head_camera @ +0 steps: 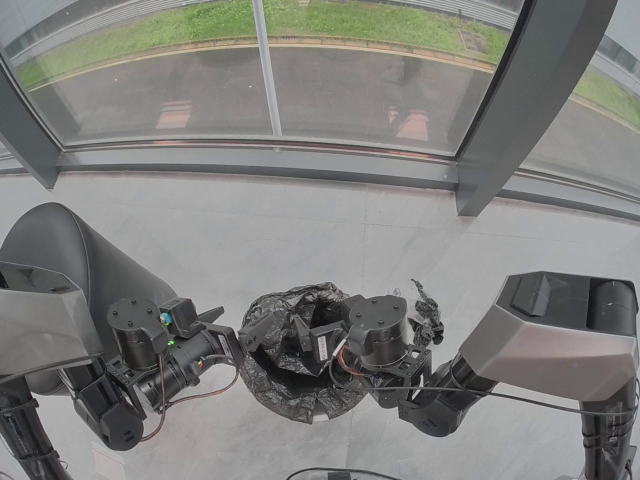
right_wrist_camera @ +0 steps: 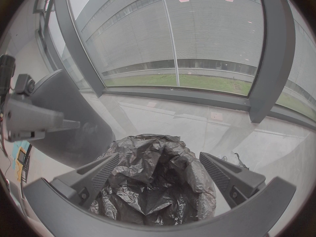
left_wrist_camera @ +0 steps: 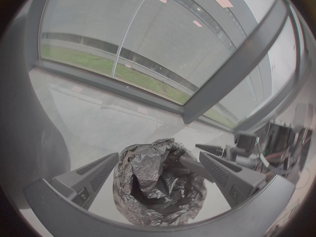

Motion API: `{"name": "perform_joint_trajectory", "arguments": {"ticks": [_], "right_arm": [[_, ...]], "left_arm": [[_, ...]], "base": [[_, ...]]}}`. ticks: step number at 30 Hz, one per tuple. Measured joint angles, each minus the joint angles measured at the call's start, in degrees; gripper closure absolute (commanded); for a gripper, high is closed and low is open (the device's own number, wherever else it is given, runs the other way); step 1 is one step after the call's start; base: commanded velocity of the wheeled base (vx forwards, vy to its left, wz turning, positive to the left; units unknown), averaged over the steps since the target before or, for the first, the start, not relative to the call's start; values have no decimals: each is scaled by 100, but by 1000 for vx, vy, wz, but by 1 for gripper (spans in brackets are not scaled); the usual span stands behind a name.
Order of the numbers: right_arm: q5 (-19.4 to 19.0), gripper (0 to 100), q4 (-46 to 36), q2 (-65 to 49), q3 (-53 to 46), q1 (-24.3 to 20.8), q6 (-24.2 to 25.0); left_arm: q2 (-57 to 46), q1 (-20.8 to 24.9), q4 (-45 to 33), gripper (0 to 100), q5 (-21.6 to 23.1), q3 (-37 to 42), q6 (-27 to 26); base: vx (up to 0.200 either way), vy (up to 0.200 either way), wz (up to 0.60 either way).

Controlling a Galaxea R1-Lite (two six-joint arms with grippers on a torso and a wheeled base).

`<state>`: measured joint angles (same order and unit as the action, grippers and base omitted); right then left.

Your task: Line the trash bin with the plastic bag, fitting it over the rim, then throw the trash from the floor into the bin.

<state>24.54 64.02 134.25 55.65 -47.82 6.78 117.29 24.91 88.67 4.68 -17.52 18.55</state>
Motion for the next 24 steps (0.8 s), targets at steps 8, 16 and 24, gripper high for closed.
{"name": "perform_joint_trajectory", "arguments": {"ticks": [8,16,24], "right_arm": [[-2,0,57,-492,-194,179,224],[0,0,152,-1124,-282,811,483],[-145,0,161,-1458,-290,1086,532]], "left_arm": [[162,784,-38,0,-602,62,-1259],[586,1354,-32,0,-1059,63,-2216],[1096,1564,-71,0,-1084,-425,-2188]], "base": [[0,0,0],[0,0,0],[0,0,0]]}}
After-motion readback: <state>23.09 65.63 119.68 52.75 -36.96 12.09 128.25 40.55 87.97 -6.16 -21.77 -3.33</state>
